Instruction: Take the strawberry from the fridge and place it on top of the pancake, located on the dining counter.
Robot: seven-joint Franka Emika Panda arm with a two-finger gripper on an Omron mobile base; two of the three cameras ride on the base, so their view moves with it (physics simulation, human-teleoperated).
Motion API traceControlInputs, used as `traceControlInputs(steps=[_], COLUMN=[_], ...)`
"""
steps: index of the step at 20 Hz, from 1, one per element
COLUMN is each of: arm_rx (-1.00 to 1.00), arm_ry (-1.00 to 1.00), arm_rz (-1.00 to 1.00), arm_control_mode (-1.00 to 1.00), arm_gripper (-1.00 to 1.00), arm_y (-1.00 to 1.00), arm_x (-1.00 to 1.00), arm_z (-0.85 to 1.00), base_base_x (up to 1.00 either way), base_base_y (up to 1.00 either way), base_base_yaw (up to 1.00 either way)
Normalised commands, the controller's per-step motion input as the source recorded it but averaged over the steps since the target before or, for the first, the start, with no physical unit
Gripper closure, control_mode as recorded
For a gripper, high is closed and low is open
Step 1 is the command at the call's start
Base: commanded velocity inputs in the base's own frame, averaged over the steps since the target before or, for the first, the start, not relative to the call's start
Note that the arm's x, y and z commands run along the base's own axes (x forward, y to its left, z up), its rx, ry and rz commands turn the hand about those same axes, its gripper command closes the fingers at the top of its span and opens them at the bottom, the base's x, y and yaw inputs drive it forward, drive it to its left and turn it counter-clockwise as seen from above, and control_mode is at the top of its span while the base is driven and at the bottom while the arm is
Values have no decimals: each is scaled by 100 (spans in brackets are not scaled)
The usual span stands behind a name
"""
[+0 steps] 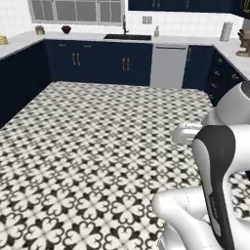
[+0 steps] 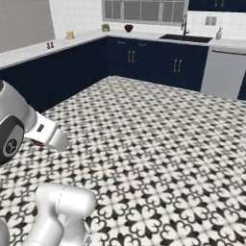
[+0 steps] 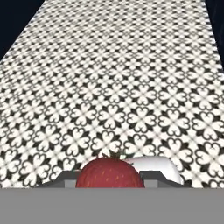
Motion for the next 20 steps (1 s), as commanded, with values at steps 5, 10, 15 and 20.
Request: traceControlInputs(steps=[5, 10, 15, 20], arm_rx=[0, 0, 0, 0], arm_ry=[0, 0, 0, 0], arm_rz=[0, 0, 0, 0], arm_control_mode=[100, 100, 100, 100], arm_gripper=[100, 100, 100, 100], arm_y=[0, 0, 0, 0], arm_x=[0, 0, 0, 0], arm_z=[0, 0, 0, 0], base_base_x=[33, 72, 100, 100], base_base_y=[14, 1, -13, -24], base_base_yaw=[81, 78, 75, 42])
